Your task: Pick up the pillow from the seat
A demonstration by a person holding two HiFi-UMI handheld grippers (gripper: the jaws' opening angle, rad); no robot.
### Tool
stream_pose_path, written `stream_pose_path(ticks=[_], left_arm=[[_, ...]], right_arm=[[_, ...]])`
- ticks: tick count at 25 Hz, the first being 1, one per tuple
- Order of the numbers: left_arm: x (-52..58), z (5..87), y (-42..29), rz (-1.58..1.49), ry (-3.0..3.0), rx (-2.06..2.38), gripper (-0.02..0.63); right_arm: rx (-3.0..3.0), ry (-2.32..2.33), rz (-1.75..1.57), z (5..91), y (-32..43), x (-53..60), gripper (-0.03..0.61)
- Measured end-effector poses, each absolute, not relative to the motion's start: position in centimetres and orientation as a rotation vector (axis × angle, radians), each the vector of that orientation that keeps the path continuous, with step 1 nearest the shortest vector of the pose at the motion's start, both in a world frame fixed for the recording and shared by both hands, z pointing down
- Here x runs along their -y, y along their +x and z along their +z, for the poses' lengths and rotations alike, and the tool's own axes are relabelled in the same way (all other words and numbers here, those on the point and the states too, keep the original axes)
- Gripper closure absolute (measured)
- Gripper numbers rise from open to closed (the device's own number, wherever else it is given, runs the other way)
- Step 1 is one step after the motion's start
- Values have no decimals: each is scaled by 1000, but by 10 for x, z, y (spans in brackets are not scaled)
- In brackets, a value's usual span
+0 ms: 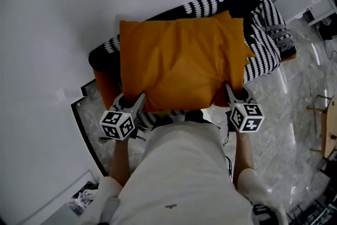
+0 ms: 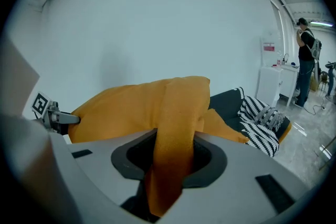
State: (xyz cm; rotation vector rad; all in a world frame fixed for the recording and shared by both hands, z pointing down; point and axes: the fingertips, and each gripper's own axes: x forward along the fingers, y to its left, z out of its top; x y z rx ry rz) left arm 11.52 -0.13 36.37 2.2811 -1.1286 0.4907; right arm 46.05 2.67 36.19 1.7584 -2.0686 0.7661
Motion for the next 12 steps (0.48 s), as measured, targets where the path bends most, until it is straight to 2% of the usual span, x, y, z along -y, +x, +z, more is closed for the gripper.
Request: stream_pose_path(ticks=[12], left_arm=[[28,313,142,387,2379,1271,407]], right_arm=[[2202,1789,610,311,489,11,445]])
